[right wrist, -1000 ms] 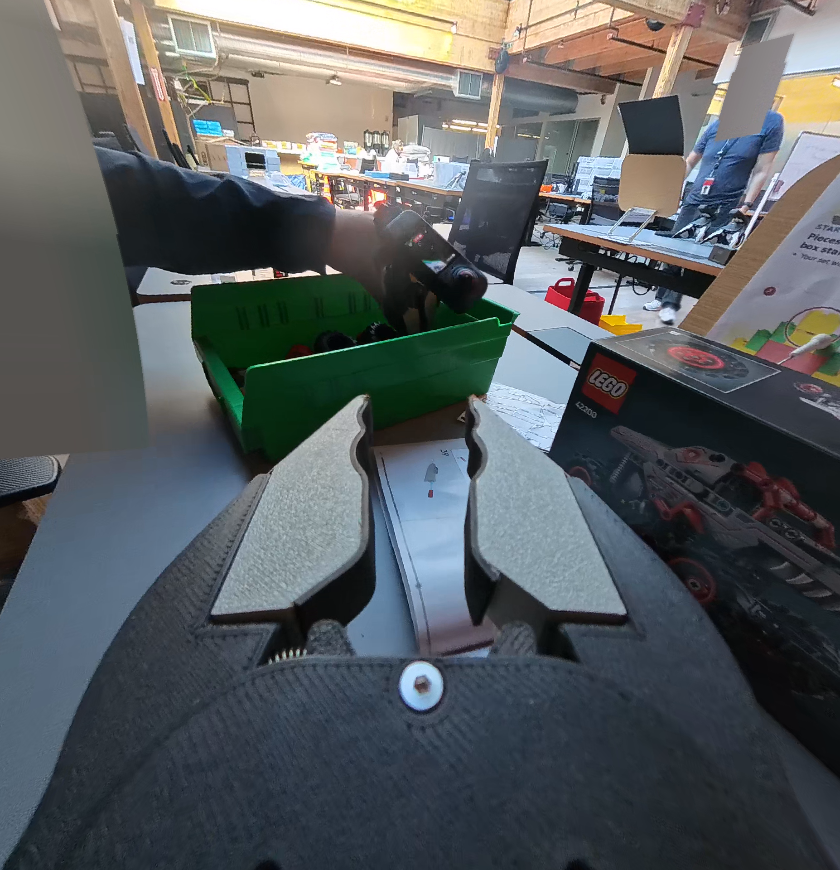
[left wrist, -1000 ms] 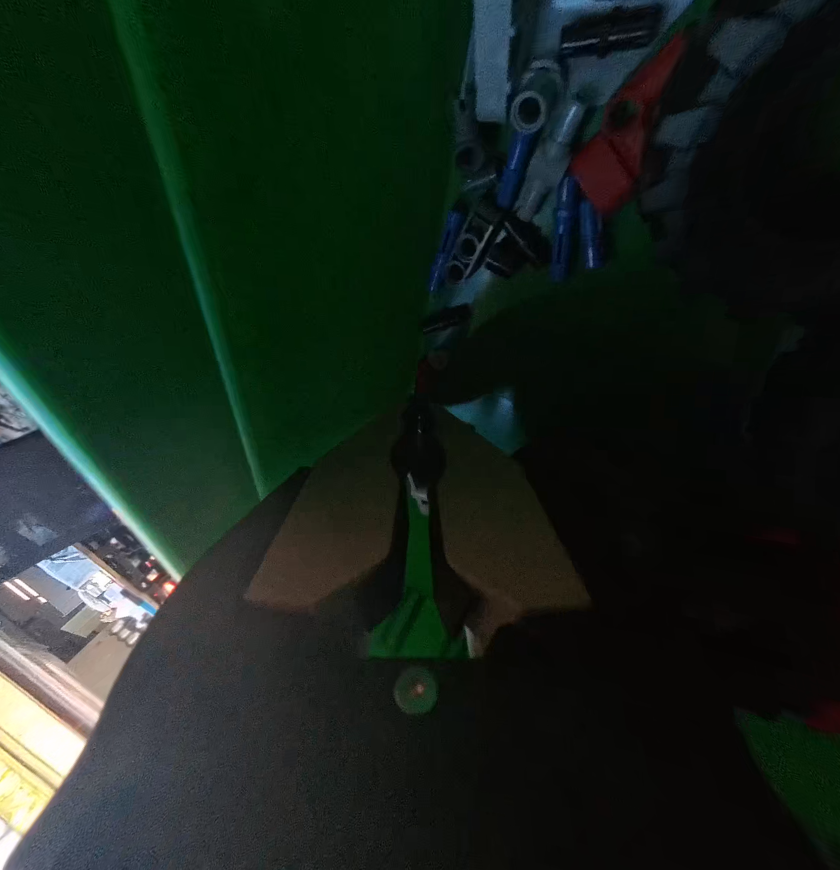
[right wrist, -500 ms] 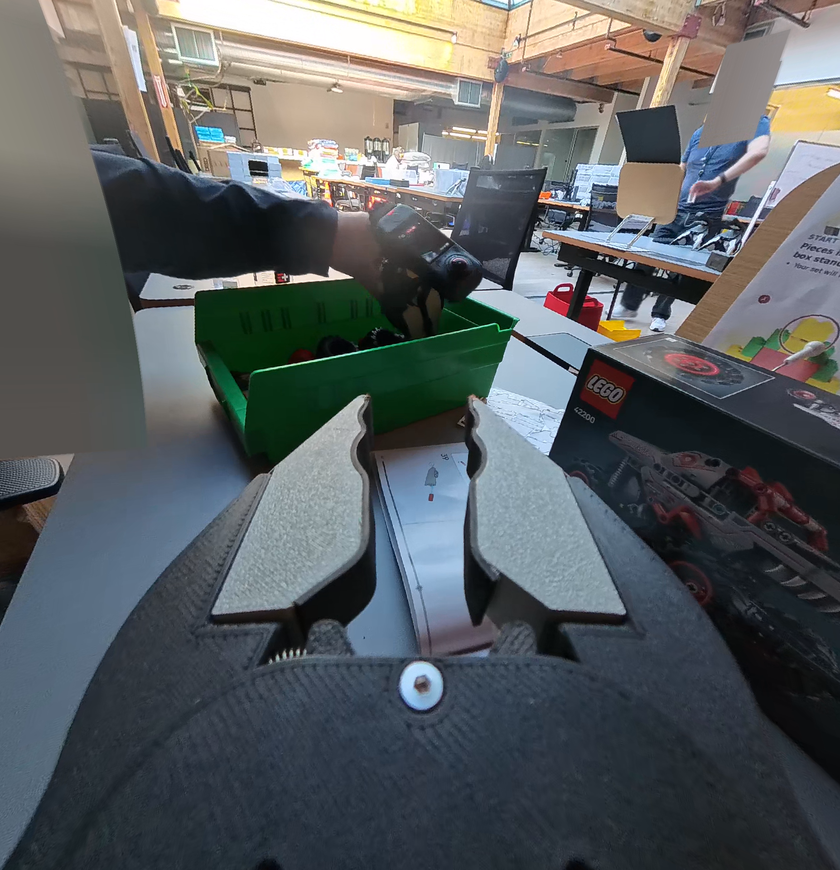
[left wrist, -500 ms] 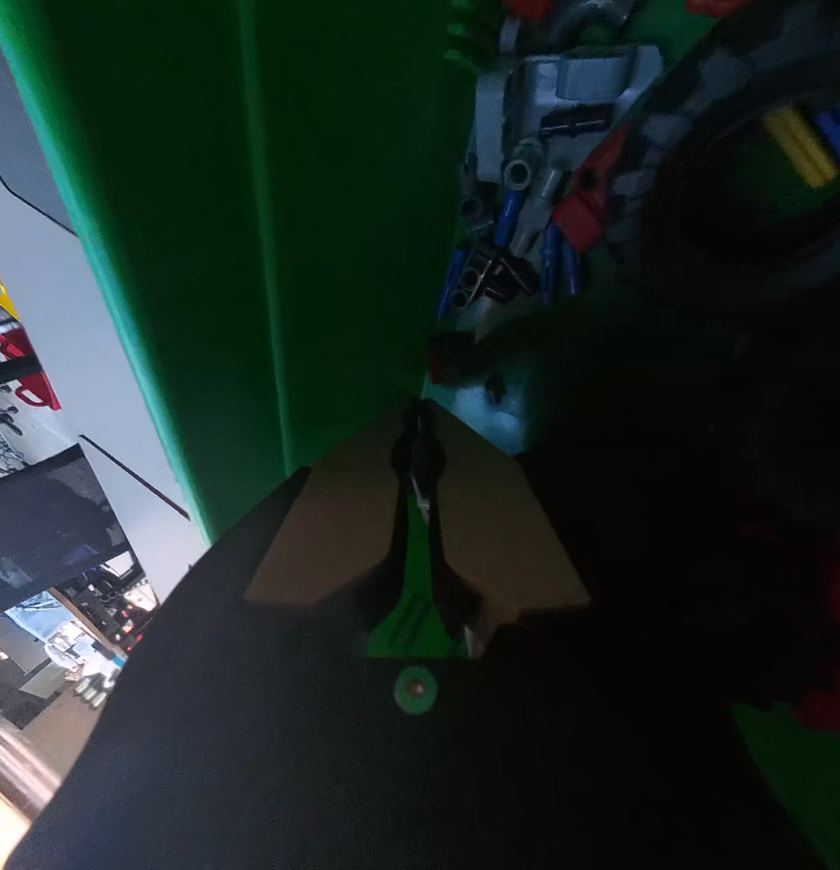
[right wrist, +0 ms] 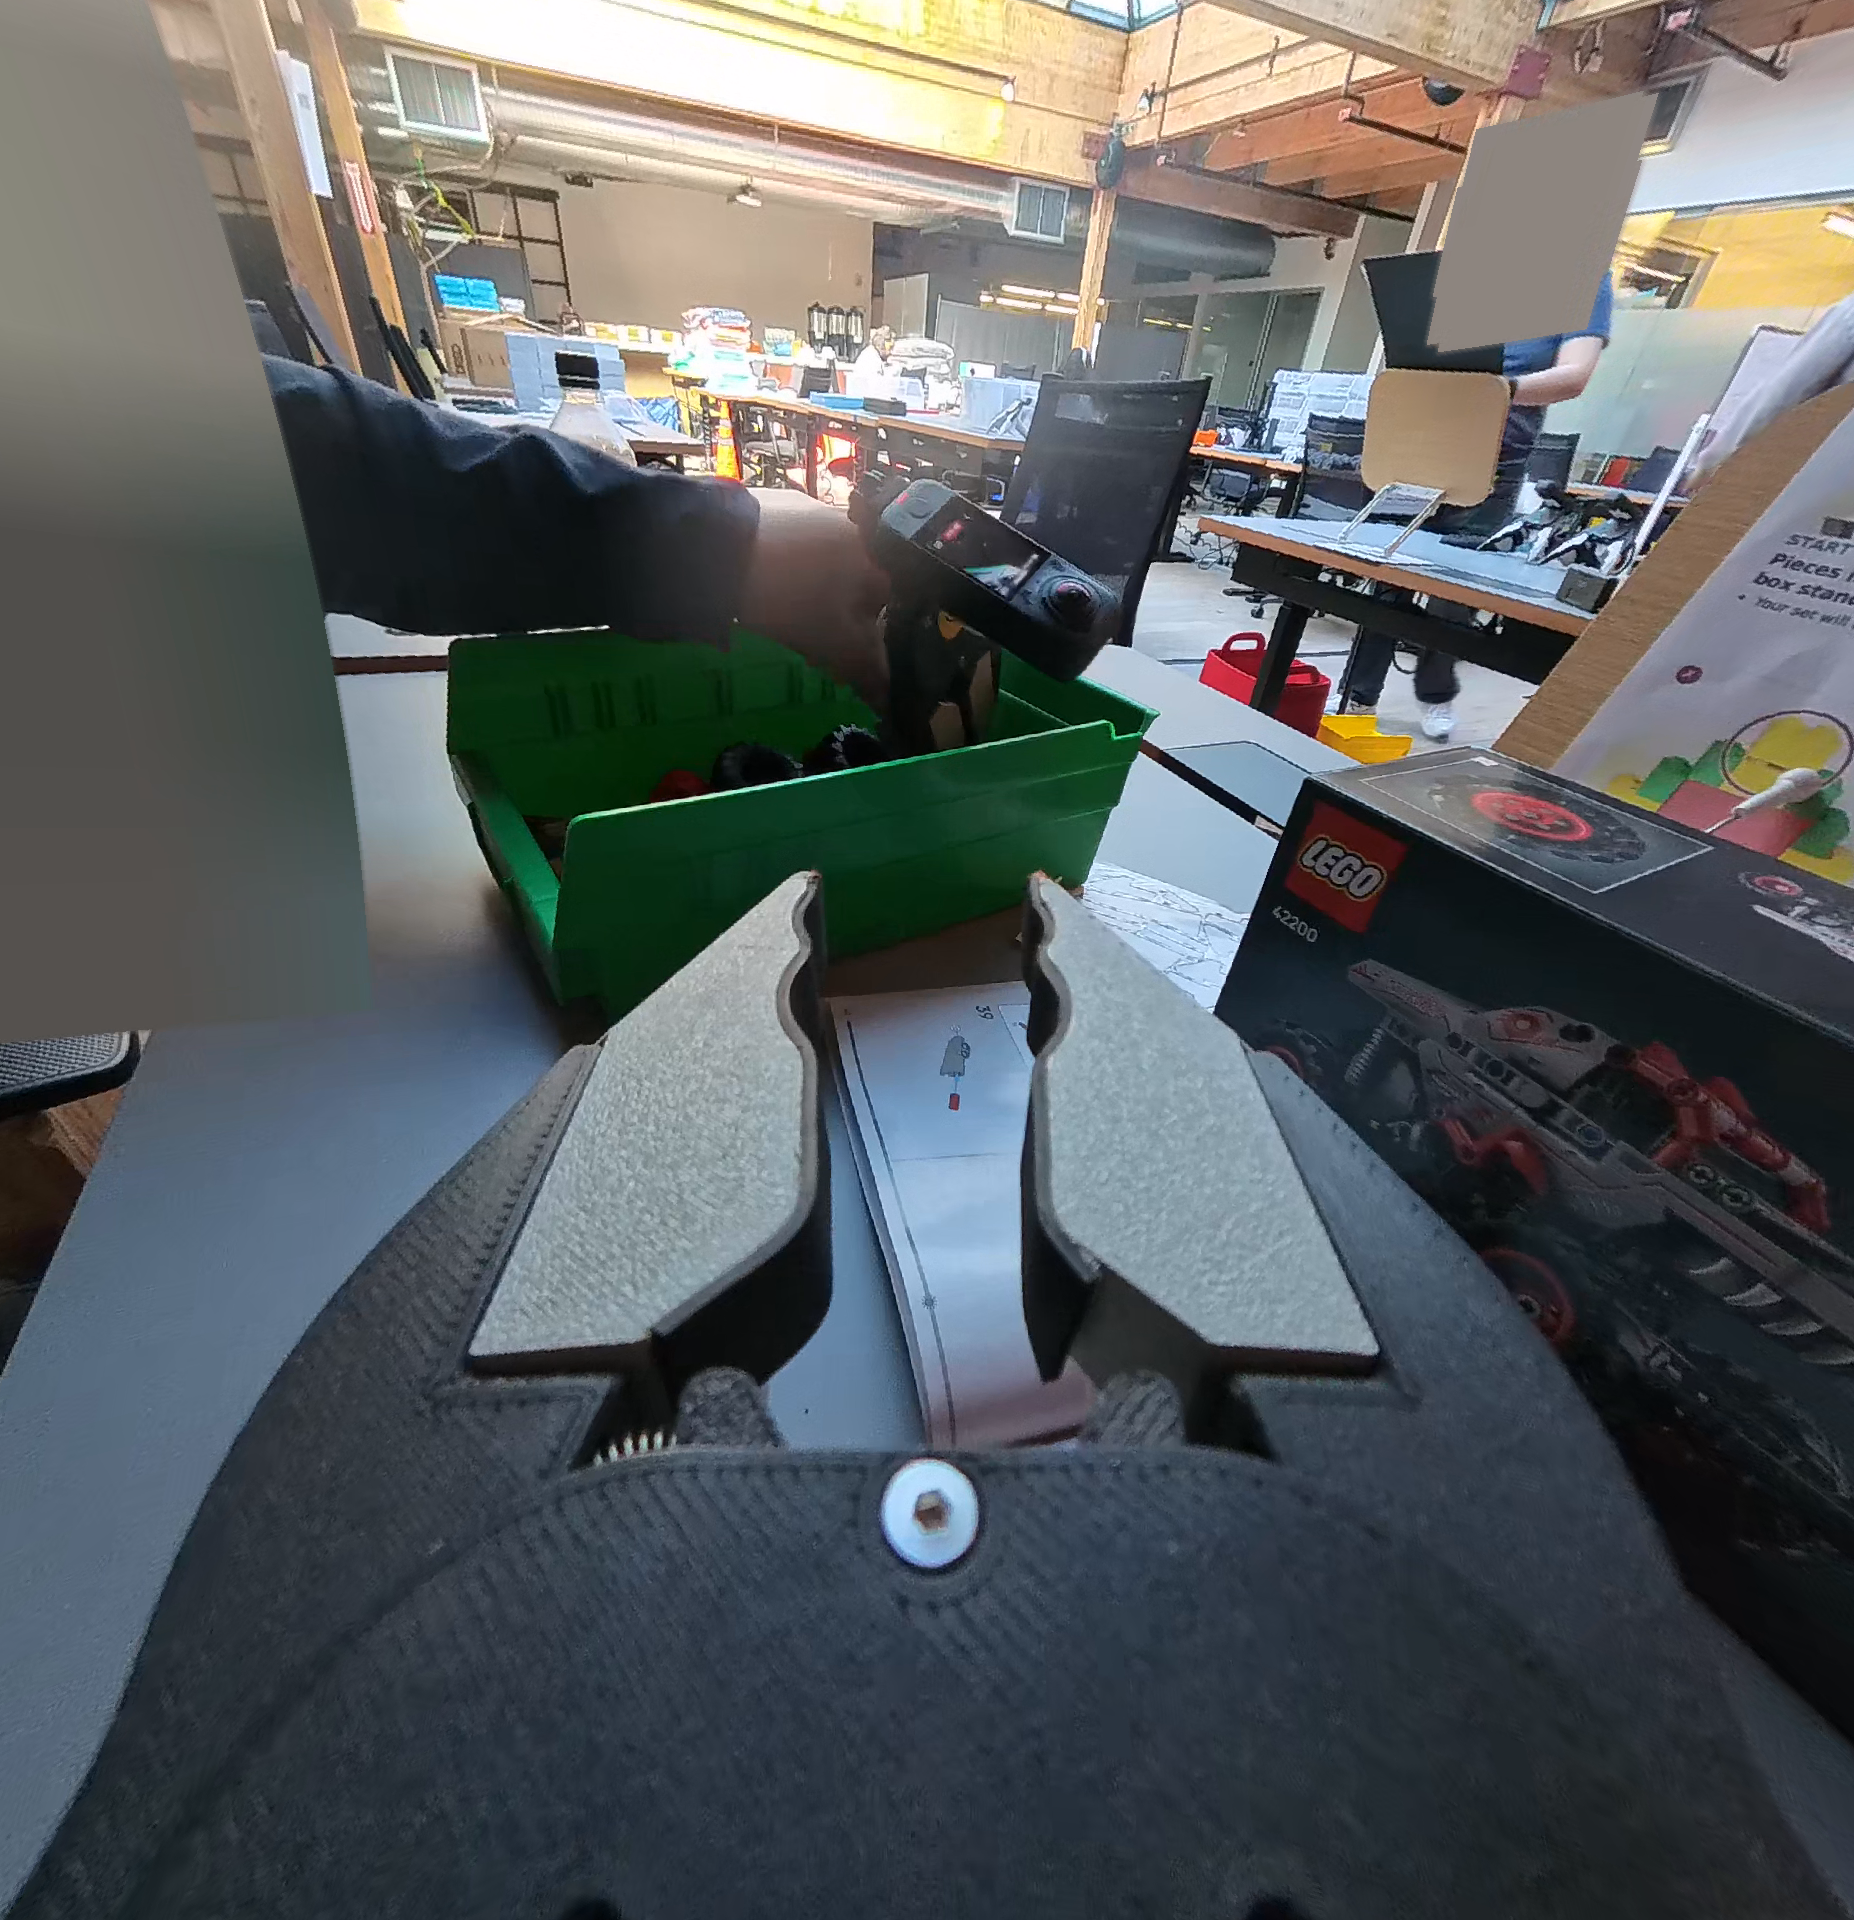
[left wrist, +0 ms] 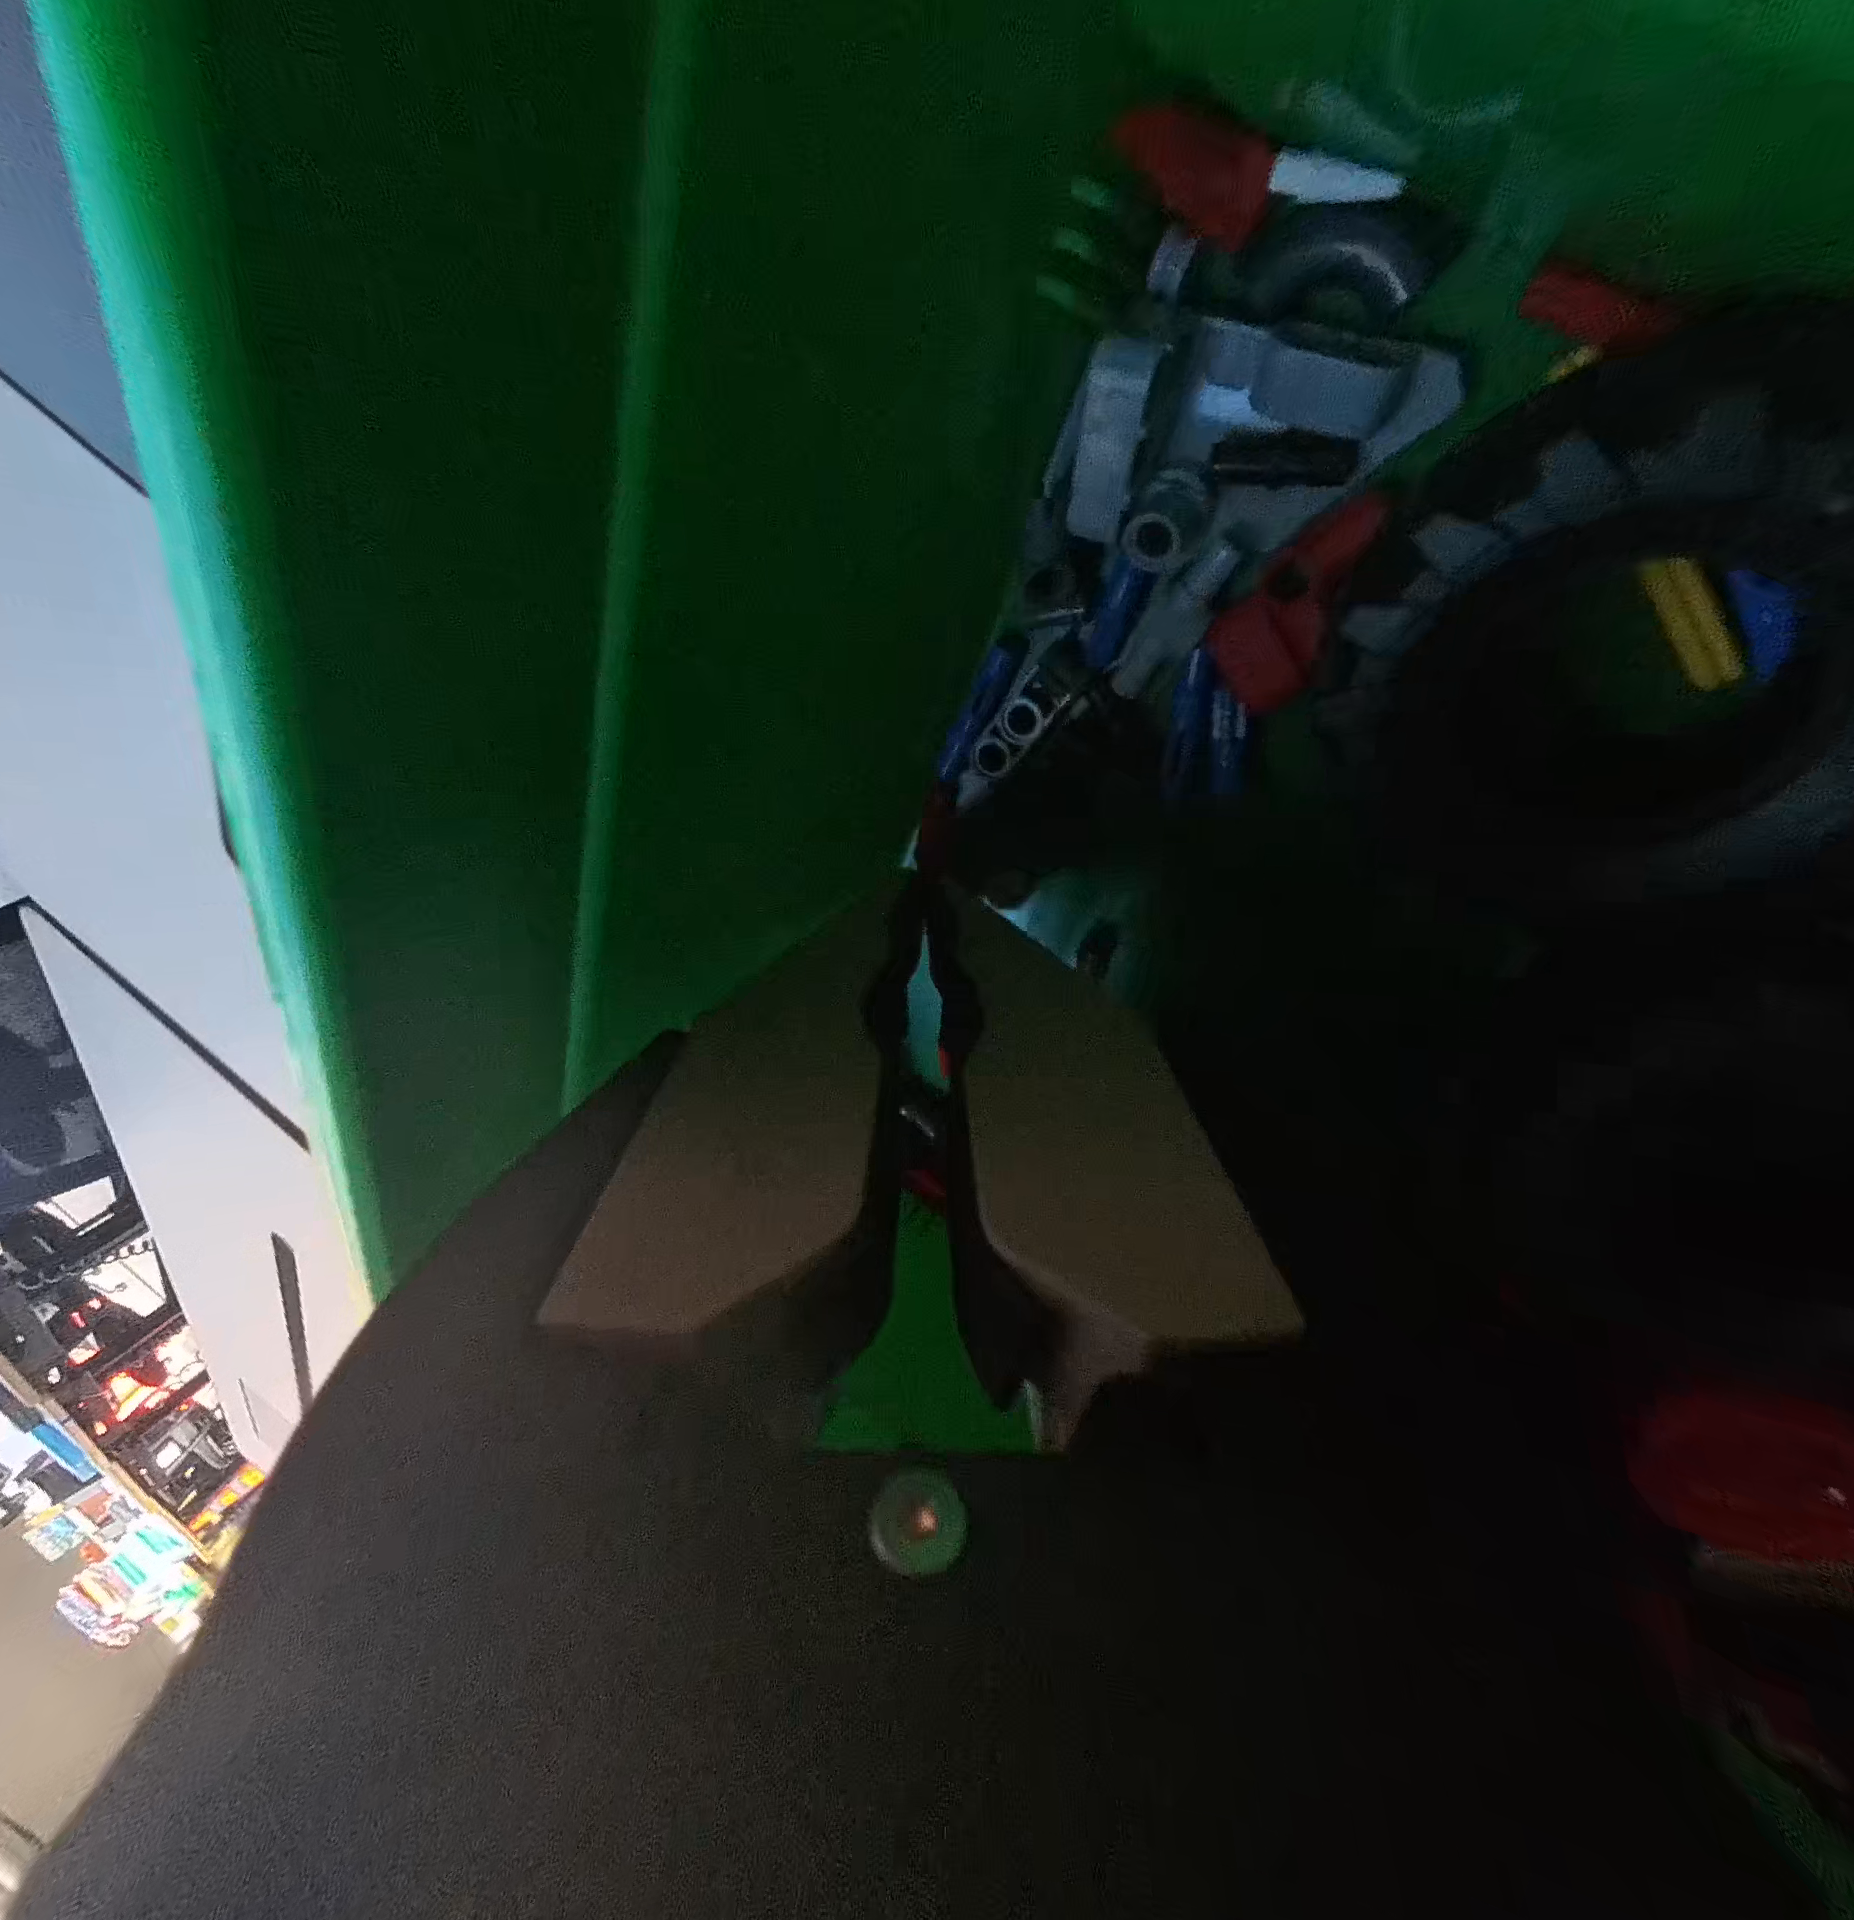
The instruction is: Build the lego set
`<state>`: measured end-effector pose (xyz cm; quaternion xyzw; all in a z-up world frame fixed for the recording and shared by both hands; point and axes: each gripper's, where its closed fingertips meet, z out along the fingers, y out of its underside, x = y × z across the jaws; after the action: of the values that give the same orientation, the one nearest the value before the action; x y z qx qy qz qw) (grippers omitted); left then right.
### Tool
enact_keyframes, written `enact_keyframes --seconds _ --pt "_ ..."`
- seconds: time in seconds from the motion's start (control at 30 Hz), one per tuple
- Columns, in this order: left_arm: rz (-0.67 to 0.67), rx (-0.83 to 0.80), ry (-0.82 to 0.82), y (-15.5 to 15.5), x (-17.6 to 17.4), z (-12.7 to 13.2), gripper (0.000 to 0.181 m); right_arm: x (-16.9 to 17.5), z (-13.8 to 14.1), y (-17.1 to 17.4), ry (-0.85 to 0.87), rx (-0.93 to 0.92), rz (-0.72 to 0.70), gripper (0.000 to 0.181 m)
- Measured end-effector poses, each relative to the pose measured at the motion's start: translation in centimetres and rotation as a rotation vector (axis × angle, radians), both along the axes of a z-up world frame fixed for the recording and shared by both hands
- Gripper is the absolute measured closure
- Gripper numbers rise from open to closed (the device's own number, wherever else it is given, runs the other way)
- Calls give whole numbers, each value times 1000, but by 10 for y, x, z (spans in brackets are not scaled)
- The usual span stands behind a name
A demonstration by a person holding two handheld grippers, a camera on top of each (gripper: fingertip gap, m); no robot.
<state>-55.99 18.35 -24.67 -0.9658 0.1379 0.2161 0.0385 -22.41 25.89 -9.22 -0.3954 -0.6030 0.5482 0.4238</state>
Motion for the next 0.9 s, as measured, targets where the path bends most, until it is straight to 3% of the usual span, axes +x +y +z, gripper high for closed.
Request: enact_keyframes --seconds 0.13,0.33,0.63,0.9 --pt "-18 -36 -26 -7 5 0 181 1 1 -1 3 0 2 147" --pt "-54 109 -12 12 7 15 181 1 2 0 6 2 0 147" --pt "-139 115 103 20 7 4 181 0 -1 -2 1 6 2 148" --pt "28 106 -129 12 8 5 181 -1 -2 0 -6 1 2 148"
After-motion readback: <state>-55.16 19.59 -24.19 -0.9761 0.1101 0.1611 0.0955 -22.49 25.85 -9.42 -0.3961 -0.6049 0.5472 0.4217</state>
